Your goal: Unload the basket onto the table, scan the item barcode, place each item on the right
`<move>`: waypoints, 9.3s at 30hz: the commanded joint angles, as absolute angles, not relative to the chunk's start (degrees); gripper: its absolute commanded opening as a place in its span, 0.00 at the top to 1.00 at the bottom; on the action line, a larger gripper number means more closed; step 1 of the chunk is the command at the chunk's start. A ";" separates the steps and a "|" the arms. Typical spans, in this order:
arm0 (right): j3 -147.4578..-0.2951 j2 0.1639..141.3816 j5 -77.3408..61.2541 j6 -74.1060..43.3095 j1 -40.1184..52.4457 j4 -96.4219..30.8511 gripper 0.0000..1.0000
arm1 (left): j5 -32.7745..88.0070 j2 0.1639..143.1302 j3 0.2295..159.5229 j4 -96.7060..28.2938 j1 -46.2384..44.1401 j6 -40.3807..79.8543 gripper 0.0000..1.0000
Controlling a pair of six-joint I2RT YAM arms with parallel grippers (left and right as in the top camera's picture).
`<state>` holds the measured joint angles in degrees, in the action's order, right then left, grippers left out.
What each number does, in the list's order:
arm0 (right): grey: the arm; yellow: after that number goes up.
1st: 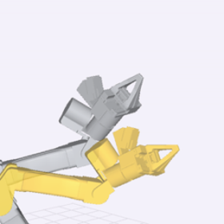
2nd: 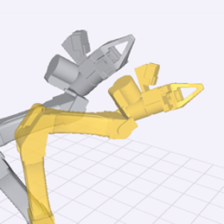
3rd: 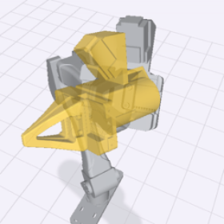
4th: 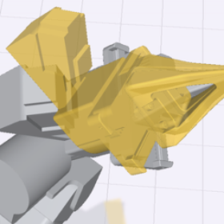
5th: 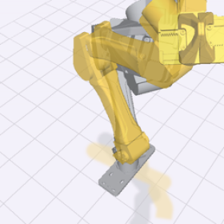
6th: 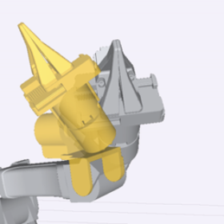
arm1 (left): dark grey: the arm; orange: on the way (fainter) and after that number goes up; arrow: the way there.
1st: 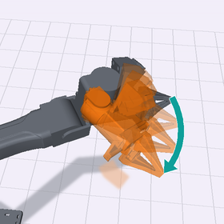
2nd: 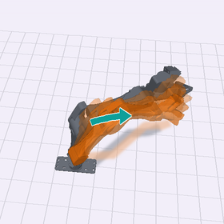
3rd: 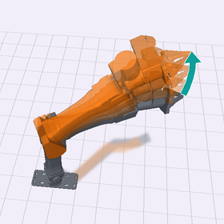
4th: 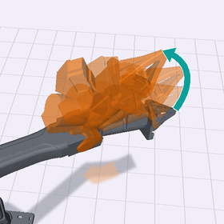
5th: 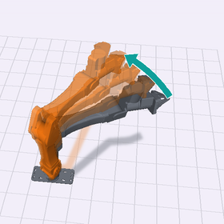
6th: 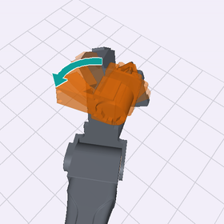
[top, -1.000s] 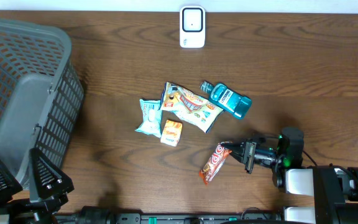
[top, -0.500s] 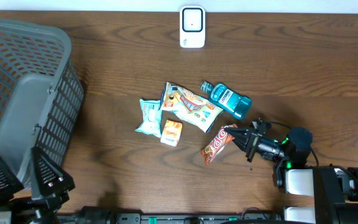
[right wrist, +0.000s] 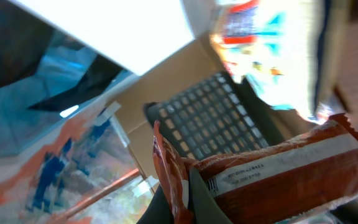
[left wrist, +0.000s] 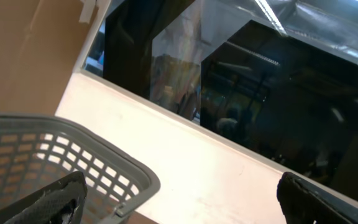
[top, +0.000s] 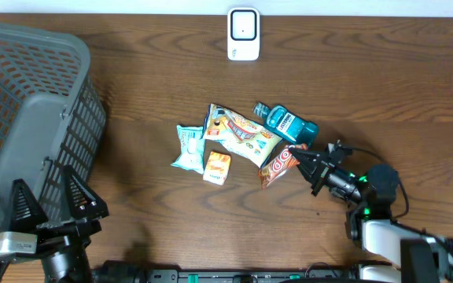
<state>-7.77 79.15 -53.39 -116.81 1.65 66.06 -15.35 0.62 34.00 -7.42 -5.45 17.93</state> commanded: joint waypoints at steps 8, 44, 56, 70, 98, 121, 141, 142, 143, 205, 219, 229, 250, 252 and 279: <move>-17.85 66.54 -47.37 -104.64 2.11 38.46 0.98 | -15.68 1.69 27.75 -7.84 -5.48 32.25 0.02; -65.54 89.01 8.01 -107.37 19.22 -71.02 0.98 | -9.43 2.04 24.53 -17.98 -9.45 39.94 0.02; -65.49 89.01 8.01 -104.92 19.07 -69.65 0.91 | -9.43 2.04 24.53 -24.43 -9.69 39.94 0.02; -65.45 89.01 7.79 -102.78 19.18 -67.79 0.99 | -9.41 2.09 24.51 -25.61 -9.69 41.71 0.02; -67.00 88.71 5.28 -74.70 19.18 -58.22 0.71 | 6.87 2.11 24.51 -30.17 -9.69 2.59 0.02; -61.65 88.88 -9.91 -43.35 24.82 -65.08 0.43 | 6.87 2.11 24.45 -56.93 -9.69 2.57 0.02; -45.98 88.88 -4.21 -79.53 26.57 -46.87 0.20 | 6.87 2.11 24.45 -56.93 -9.69 2.59 0.02; -45.98 88.88 -4.21 -79.70 26.57 -46.78 0.20 | 6.87 2.11 24.45 -56.93 -9.69 2.59 0.02; -45.98 88.88 -4.23 -79.68 26.57 -46.68 0.20 | 6.87 2.11 24.45 -56.93 -9.69 2.59 0.02; -52.31 74.50 -3.46 -10.22 30.63 -48.25 0.24 | 6.87 2.11 24.45 -56.93 -9.69 2.59 0.02; -50.94 75.64 2.85 -26.48 30.85 -45.74 0.99 | 6.87 2.11 24.45 -56.93 -9.69 2.59 0.02; -50.17 86.46 9.58 -31.00 30.70 -40.05 0.99 | 6.87 2.11 24.45 -56.93 -9.69 2.59 0.02; -53.93 84.82 -0.08 -27.40 30.81 -40.49 0.99 | 6.87 2.11 24.45 -56.93 -9.69 2.59 0.02; -53.91 82.15 0.51 -27.33 30.81 -42.74 0.99 | 6.87 2.11 24.45 -56.93 -9.69 2.59 0.02; -47.79 92.73 3.16 -37.06 37.60 -49.08 0.99 | 6.87 2.11 24.45 -56.93 -9.69 2.59 0.02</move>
